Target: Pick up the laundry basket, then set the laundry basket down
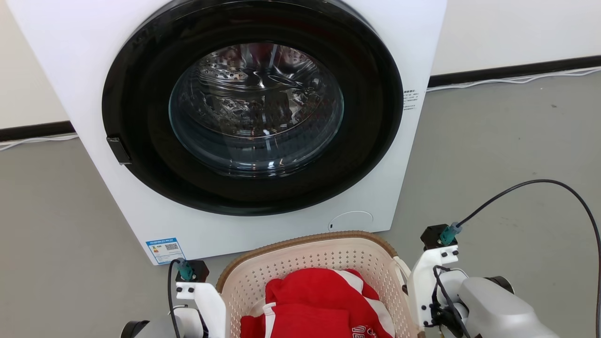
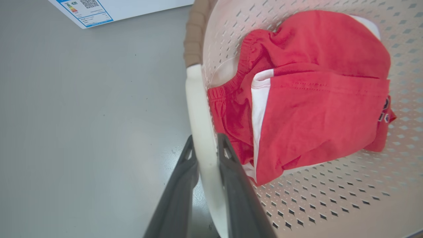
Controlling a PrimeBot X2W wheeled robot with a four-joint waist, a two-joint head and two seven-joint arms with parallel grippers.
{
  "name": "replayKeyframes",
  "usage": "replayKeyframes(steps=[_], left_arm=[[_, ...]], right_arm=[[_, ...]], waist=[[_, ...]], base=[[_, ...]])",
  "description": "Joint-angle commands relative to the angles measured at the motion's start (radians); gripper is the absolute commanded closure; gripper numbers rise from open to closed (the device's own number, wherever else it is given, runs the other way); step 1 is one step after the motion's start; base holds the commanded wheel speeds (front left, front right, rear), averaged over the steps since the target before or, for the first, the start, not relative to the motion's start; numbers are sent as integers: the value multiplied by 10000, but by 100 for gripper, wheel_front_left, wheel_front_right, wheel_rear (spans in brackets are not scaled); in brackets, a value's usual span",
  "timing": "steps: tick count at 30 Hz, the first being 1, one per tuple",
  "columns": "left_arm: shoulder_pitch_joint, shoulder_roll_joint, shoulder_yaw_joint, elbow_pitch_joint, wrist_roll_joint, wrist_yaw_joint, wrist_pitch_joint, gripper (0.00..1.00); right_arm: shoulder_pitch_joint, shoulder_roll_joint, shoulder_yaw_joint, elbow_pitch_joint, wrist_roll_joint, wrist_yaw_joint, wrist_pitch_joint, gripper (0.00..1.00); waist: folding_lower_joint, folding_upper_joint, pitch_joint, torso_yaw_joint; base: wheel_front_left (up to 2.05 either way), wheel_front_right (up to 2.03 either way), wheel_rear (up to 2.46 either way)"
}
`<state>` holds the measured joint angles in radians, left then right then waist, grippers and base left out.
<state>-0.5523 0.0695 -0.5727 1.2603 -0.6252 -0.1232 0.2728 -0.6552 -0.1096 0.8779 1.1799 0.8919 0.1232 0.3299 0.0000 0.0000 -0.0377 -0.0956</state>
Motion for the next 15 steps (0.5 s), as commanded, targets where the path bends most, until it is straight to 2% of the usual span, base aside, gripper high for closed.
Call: replayKeyframes(steps=[1, 15], left_arm=[[-114, 196, 70, -220, -14, -74, -35, 100], [-174, 262, -211, -131, -382, -74, -110, 100]], right_arm=[[-77, 96, 145, -279, 72, 75, -65, 100], [-185, 58, 566, -229, 496, 75, -124, 100]], waist=[[0, 0, -15, 7], [0, 0, -56, -8]], base=[[0, 0, 0], [0, 0, 0]])
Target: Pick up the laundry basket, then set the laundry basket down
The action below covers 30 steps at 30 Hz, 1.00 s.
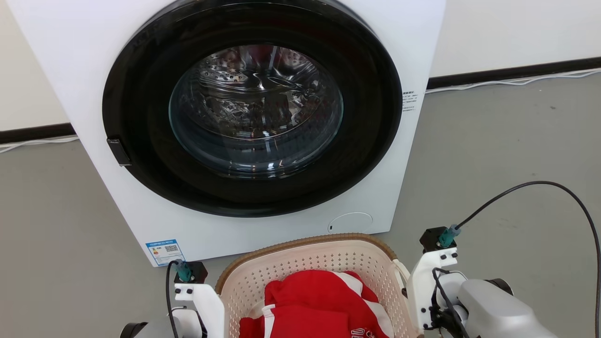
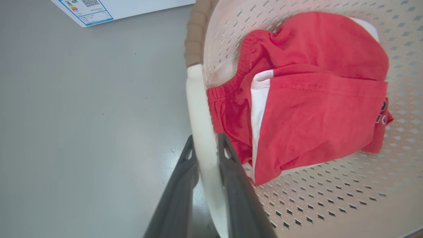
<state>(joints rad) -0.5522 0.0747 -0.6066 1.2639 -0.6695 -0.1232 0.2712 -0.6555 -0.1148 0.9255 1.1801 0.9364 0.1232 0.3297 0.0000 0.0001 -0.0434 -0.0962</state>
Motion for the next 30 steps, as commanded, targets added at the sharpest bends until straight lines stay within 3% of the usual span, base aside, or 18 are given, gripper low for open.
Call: replayKeyframes(steps=[1, 30], left_arm=[[-176, 218, 107, -159, 38, -74, -94, 100], [-290, 310, -585, 2, -527, -75, 355, 100]], right_arm=[[-180, 116, 124, -224, 81, 75, -126, 100], [-102, 188, 894, -229, 1104, 75, 139, 100]], waist=[[0, -1, -5, -14], [0, -1, 80, -59]], base=[[0, 0, 0], [0, 0, 0]])
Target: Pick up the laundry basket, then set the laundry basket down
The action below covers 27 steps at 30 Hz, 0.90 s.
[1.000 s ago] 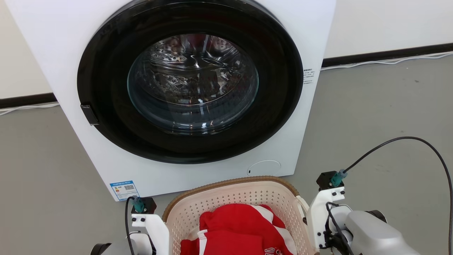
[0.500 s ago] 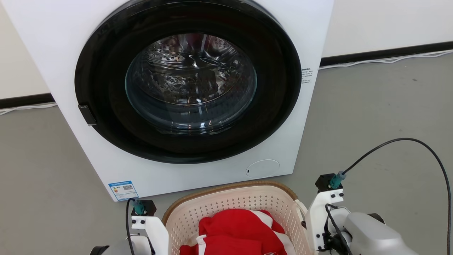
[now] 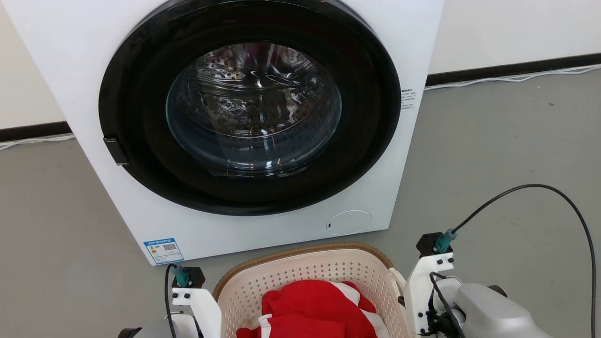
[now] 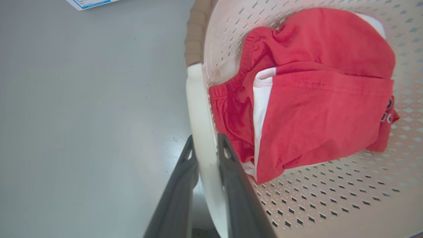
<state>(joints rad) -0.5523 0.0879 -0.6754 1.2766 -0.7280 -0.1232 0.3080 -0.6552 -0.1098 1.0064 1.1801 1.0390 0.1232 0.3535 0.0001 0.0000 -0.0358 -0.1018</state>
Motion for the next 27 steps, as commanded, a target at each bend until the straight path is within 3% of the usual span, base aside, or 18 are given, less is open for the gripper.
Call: replayKeyframes(steps=[1, 27], left_arm=[[-292, 182, 87, -120, 43, -75, -18, 100], [-400, 260, -297, -33, -290, -75, -66, 100]], right_arm=[[-108, 139, 106, -229, 105, 75, -108, 100], [-196, 122, 632, -155, 621, 75, -283, 100]], waist=[[0, 0, 7, -5], [0, 0, 74, -20]], base=[[0, 0, 0], [0, 0, 0]])
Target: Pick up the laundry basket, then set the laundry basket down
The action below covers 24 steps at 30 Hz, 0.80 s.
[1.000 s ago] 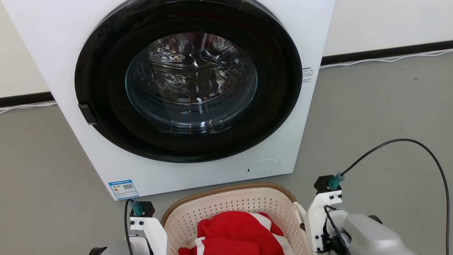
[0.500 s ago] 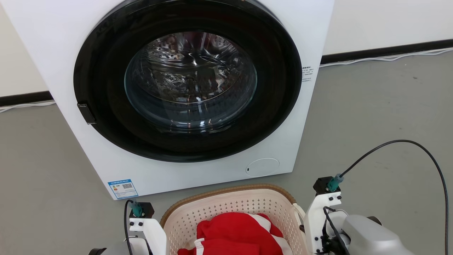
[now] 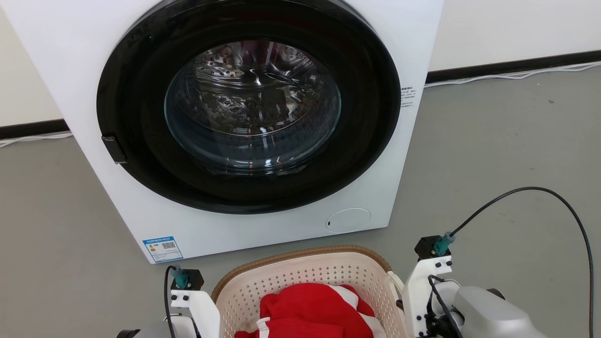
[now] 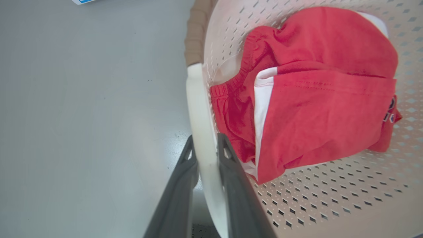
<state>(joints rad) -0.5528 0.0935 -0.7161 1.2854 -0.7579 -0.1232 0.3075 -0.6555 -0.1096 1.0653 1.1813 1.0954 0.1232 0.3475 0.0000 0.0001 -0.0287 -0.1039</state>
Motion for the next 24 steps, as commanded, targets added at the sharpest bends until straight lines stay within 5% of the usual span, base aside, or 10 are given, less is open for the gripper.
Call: replayKeyframes(steps=[1, 24], left_arm=[[-402, 207, 97, -119, -4, -75, -62, 100], [-880, 353, -142, -49, -29, -69, -700, 100]], right_arm=[[-193, 117, 61, -166, 79, 75, -232, 100], [-444, 141, 539, -209, 216, 75, -1220, 100]], waist=[[0, -1, 10, -1], [0, -1, 1001, -12]], base=[[0, 0, 0], [0, 0, 0]])
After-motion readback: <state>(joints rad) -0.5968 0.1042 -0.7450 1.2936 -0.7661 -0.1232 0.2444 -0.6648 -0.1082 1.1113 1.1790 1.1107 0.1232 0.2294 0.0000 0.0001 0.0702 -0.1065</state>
